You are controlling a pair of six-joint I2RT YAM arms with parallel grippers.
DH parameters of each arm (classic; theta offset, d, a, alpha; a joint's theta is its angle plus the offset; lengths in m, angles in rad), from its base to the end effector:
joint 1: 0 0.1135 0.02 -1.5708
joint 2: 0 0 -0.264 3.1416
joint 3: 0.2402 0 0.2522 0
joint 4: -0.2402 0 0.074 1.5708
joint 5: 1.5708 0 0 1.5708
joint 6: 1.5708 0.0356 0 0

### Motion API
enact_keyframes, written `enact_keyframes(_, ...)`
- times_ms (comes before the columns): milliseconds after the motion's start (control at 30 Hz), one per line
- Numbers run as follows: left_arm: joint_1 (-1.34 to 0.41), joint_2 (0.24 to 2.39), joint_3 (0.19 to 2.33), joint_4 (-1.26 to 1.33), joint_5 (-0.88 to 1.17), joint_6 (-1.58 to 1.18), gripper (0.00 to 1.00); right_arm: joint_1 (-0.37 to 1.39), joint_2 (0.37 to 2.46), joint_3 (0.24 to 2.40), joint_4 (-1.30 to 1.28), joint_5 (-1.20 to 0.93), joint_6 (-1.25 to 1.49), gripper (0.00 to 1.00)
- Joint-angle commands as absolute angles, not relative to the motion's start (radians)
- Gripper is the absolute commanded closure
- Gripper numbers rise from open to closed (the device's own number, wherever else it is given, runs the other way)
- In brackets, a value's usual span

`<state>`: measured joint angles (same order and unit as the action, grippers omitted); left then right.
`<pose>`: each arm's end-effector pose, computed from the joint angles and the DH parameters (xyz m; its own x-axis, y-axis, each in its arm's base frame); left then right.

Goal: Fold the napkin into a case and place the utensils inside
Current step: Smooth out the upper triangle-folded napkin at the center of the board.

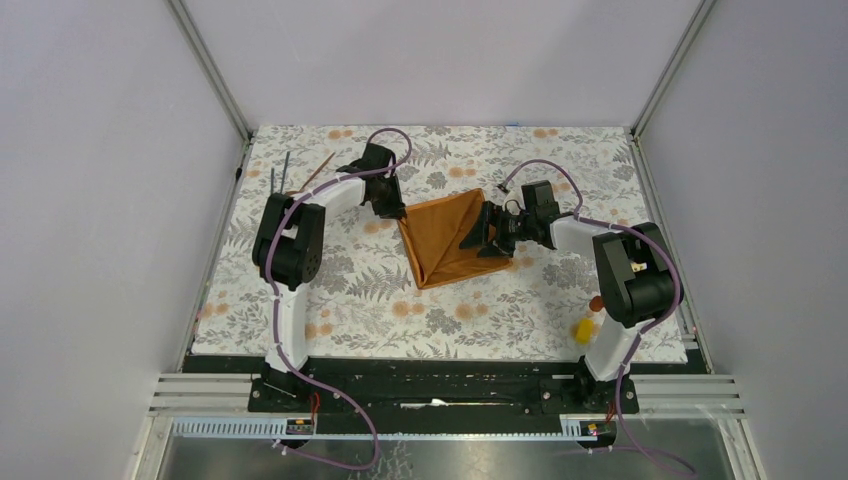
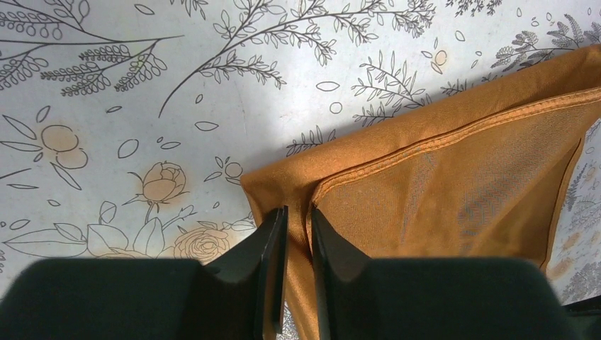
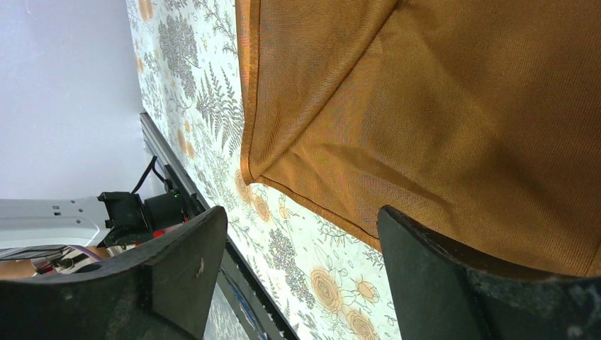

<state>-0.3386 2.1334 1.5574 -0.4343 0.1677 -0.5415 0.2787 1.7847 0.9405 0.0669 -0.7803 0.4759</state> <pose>0.4290 -0.1574 0.1613 -0.8966 -0.2230 -0.3827 -0.0594 0.9167 -0.3952 0.3338 0.1216 0.1586 -0.9098 0.0783 -0.4076 -0.2934 0.5731 0.7651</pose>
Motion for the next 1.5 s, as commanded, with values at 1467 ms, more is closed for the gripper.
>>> enact_keyframes(1467,-0.333,2.172,1.623,-0.338,0.208,-0.577,0.93,0.286,1.807,0.955,0.12,-0.827,0.476,0.18)
